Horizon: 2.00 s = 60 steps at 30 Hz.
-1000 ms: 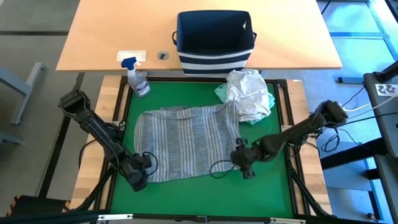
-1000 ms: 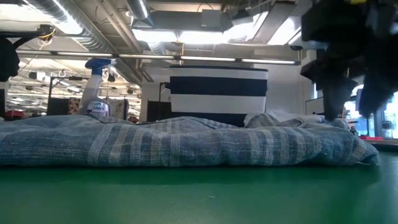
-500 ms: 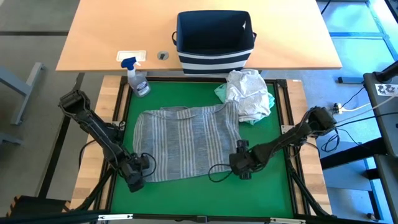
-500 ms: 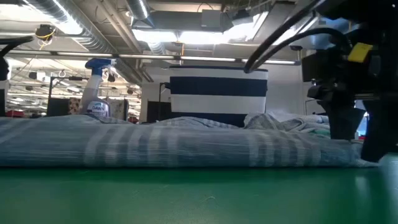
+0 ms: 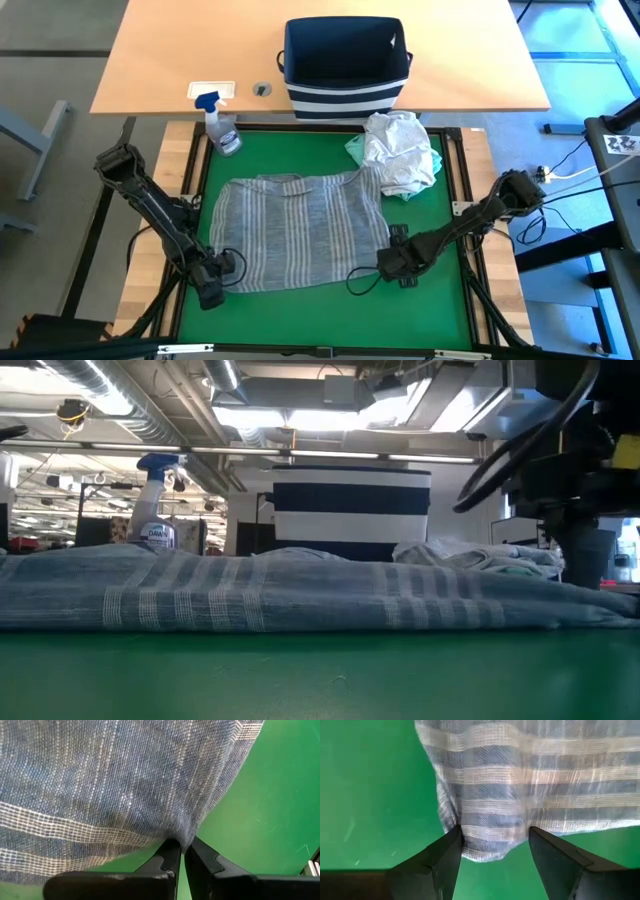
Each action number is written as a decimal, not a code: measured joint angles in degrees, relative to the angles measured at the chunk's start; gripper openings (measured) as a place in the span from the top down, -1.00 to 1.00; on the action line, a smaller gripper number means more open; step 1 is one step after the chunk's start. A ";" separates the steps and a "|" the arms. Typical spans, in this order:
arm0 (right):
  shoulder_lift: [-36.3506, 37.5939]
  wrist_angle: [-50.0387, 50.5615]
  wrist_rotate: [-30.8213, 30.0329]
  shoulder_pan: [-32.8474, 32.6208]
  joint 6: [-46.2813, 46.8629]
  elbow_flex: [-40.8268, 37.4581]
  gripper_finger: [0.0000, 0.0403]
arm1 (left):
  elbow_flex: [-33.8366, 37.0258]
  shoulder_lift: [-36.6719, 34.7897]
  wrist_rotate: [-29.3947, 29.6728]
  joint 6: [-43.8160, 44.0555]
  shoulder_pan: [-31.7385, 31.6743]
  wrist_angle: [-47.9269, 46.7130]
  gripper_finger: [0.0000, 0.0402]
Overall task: Fold laundry
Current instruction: Fold the blue polo shirt
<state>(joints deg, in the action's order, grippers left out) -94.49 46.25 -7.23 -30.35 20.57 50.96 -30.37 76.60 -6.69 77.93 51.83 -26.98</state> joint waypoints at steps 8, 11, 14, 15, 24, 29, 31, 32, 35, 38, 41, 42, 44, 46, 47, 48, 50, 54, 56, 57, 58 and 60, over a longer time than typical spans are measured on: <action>7.04 0.28 0.44 0.04 -4.73 5.90 -0.15 | -2.02 0.26 2.04 -1.84 -0.83 2.83 0.91; 8.68 -5.08 -3.59 1.35 -4.92 6.08 -0.15 | -2.23 0.26 3.54 -1.73 -0.83 2.90 0.91; 7.99 -11.65 -3.95 3.40 -6.22 6.04 -0.15 | -2.23 0.26 3.67 -1.70 -0.83 2.87 0.91; 7.36 -14.92 -3.84 4.15 -6.77 5.66 -0.15 | -2.23 0.26 3.74 -1.69 -0.83 2.82 0.91; -4.34 -26.60 -0.92 8.04 -7.12 0.08 -0.15 | -2.27 0.22 5.04 -3.48 -0.66 1.42 0.91; -5.95 -23.33 0.63 7.89 -6.57 -1.29 -0.15 | -2.34 0.15 -5.51 -3.20 -0.27 -2.42 0.91; -5.18 -21.64 1.55 7.91 -5.76 -1.70 -0.15 | -2.32 0.15 -10.56 -1.87 0.18 -4.27 0.91; -4.86 -21.16 1.80 7.91 -5.67 -1.80 -0.15 | -2.32 0.15 -13.11 -1.46 0.20 -4.50 0.91; -4.00 -21.13 1.86 7.91 -5.57 -2.10 -0.15 | -2.32 0.15 -15.81 0.86 0.07 -4.42 0.91; -3.48 -21.22 1.69 7.89 -5.60 -1.68 -0.15 | -2.32 0.15 -12.59 2.34 -0.31 -3.74 0.91; -3.46 -21.12 1.19 7.89 -5.61 -0.89 -0.15 | -2.32 -0.54 -10.67 2.69 -0.71 -3.08 0.87; -3.46 -21.11 1.19 7.89 -5.61 -0.72 -0.15 | -2.35 -1.22 -9.78 3.14 -0.77 -2.88 0.84; -3.46 -21.17 1.17 7.89 -5.59 -0.70 -0.15 | -2.47 -3.06 -6.72 4.63 -0.69 -2.80 0.76; -3.46 -21.25 1.14 7.89 -5.59 -0.68 -0.15 | -2.58 -4.54 -0.08 6.68 0.52 -3.75 0.68; -3.46 -21.33 1.06 7.89 -5.59 -0.68 -0.15 | -2.58 -4.65 3.81 7.81 1.66 -4.37 0.64; -3.46 -21.54 0.96 7.89 -5.58 -0.68 -0.15 | -2.50 -4.57 7.28 8.39 2.91 -4.77 0.59; -3.49 -21.95 0.81 7.89 -5.57 -0.66 -0.15 | -1.96 -3.93 11.66 8.50 4.96 -4.72 0.51; -3.46 -22.00 0.83 7.89 -5.51 -0.64 -0.15 | -0.52 -1.37 10.74 9.41 7.13 -5.33 0.41; -3.46 -22.06 0.79 7.89 -5.45 -0.64 -0.15 | -0.31 -0.33 13.08 11.33 8.04 -6.17 0.40; -3.46 -22.12 0.70 7.89 -5.44 -0.64 -0.15 | -0.26 -0.14 15.18 11.82 8.42 -6.15 0.41; -3.46 -22.20 0.59 7.89 -5.43 -0.64 -0.15 | -0.21 -0.07 17.35 12.09 8.58 -6.03 0.42; -3.48 -22.37 0.39 7.89 -5.41 -0.59 -0.15 | -0.01 -0.03 22.33 12.03 8.28 -5.98 0.44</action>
<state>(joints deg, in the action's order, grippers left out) -97.96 23.88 -6.84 -22.46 15.16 50.37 -30.38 76.57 15.64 89.96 60.12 -32.96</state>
